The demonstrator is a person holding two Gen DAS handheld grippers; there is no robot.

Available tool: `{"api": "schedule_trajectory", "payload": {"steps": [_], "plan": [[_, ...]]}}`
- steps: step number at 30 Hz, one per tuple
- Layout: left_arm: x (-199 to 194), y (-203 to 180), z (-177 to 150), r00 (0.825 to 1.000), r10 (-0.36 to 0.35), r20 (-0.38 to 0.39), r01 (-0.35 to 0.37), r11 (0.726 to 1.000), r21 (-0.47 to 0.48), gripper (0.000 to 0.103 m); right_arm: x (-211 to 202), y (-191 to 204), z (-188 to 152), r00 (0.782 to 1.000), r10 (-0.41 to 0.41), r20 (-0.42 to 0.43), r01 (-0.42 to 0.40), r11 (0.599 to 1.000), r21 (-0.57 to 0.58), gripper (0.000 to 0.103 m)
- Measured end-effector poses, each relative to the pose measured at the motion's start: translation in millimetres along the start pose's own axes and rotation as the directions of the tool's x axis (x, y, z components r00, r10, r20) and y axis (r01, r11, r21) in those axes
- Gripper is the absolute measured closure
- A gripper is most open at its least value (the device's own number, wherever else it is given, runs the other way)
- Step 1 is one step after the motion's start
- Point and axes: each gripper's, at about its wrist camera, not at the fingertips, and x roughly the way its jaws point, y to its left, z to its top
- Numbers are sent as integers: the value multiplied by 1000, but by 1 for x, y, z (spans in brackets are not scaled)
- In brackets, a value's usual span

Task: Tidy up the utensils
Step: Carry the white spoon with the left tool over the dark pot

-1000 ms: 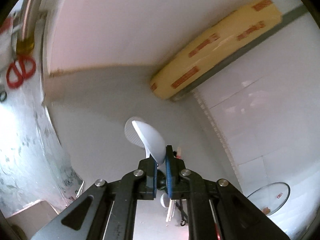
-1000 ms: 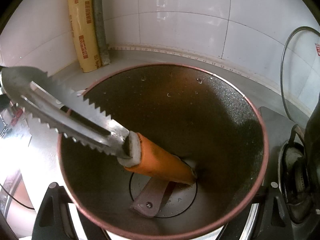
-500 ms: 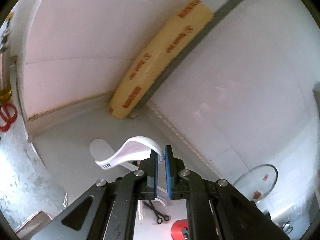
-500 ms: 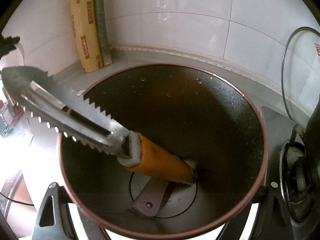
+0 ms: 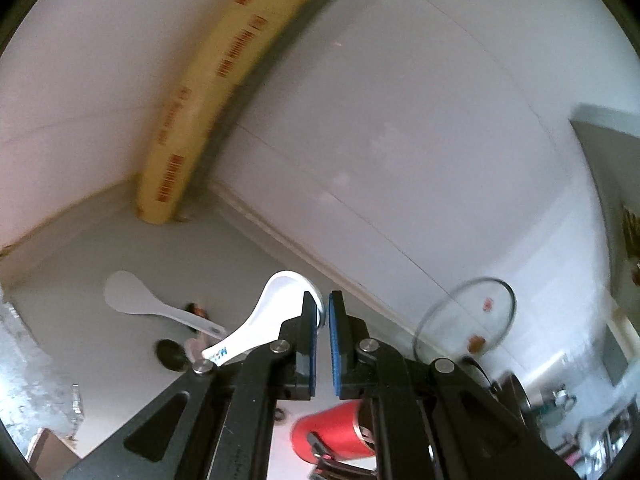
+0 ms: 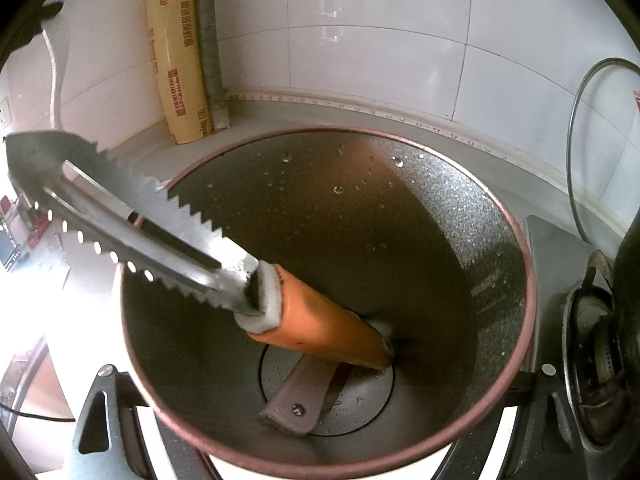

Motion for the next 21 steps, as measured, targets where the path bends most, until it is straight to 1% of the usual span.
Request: {"api": "schedule_trajectory", "payload": {"steps": [2,5,8,11,15,19,21], "plan": [[7,-11,-4,999,-38,-29,38,999,24,98,0,1,1,1000,0,0,0,1000,-1,13],[17,-30,-12,993,-93,-78,97,994,56,98,-1,1,0,1000,2,0,-2,1000,-2,13],[25,-46,-19,980,-153,-125,163,983,79,98,0,3,1,1000,2,0,-2,1000,-3,13],[34,-61,-27,967,-193,-169,212,972,101,98,-1,3,0,1000,2,0,-2,1000,-3,13],[47,-77,-39,945,-231,-231,263,958,116,98,-2,4,0,1000,2,-2,-2,1000,-3,13],[55,-85,-45,931,-252,-264,290,950,118,98,0,5,0,1000,3,-2,-3,1000,-4,13],[56,-89,-46,927,-258,-272,299,946,122,98,0,5,0,1000,3,-2,-3,1000,-6,13]]}}
